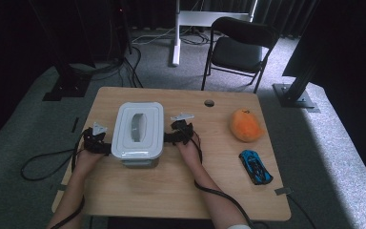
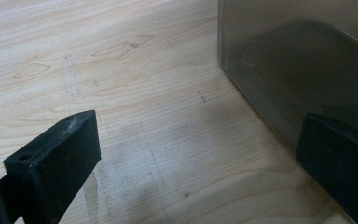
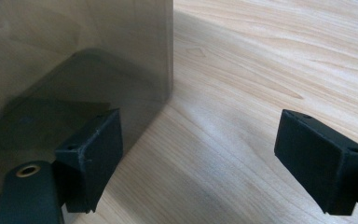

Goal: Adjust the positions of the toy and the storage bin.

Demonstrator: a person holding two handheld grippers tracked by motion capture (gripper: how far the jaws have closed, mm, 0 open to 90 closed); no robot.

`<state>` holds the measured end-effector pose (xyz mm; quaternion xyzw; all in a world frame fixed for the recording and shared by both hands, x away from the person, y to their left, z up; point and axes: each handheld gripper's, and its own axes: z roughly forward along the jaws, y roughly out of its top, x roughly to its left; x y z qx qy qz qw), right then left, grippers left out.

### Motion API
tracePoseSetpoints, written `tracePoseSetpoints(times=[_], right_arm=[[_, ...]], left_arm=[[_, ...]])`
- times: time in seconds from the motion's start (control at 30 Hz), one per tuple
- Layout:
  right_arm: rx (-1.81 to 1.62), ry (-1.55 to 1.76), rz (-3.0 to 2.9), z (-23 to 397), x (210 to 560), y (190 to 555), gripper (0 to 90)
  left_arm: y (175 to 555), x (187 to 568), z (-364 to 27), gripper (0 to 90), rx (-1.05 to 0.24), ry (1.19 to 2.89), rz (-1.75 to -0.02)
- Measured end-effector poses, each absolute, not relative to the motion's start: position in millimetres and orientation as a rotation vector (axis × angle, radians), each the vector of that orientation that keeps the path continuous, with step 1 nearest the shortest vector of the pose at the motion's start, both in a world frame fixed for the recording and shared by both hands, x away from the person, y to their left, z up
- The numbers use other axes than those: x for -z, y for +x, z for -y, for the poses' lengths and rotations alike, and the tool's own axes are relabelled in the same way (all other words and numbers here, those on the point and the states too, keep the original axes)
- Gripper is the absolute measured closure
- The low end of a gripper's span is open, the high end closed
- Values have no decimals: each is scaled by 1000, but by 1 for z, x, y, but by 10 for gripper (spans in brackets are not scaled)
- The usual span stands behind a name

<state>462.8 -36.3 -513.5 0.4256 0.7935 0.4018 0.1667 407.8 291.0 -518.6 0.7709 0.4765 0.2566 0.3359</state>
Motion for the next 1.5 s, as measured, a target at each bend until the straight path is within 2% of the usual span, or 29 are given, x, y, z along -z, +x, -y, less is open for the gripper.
tracePoseSetpoints(times=[0.7, 1.5], right_arm=[[-1153, 1198, -2276, 53, 512, 461, 221], [-1148, 1154, -2290, 90, 511, 446, 237]], left_arm=[[400, 514, -267, 4, -677, 2038, -1214], [391, 514, -232, 4, -669, 2069, -1146]])
